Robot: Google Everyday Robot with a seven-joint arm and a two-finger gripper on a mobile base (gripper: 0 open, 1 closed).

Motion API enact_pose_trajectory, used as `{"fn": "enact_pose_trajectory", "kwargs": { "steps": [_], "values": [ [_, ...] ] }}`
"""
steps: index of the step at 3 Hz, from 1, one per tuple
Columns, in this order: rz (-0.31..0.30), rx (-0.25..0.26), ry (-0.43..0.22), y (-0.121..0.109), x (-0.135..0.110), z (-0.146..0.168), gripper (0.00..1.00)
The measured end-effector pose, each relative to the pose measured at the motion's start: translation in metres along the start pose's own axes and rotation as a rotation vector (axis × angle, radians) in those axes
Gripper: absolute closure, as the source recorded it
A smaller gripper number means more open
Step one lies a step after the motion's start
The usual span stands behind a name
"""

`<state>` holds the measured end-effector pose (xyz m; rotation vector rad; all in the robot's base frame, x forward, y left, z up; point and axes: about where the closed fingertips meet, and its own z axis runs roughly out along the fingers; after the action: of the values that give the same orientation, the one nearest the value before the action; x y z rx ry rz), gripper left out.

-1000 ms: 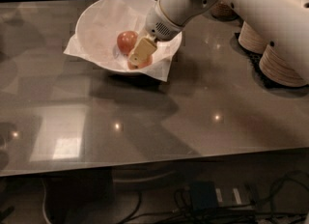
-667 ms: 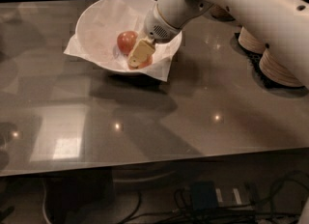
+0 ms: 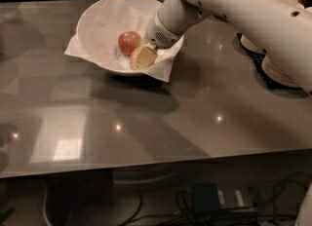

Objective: Pick apple from white bowl

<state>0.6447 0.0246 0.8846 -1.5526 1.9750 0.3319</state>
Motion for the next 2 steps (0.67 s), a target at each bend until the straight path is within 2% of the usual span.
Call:
{"fn": "enact_pose_trajectory", "kwargs": {
  "steps": [1, 2],
  "values": [
    [-0.002, 0.016, 0.022, -0.0046, 0.0118, 0.0132, 0.34],
    [-0.005, 0.017, 0.024, -0.0054, 0.0126, 0.0158, 0.36]
  ]
}}
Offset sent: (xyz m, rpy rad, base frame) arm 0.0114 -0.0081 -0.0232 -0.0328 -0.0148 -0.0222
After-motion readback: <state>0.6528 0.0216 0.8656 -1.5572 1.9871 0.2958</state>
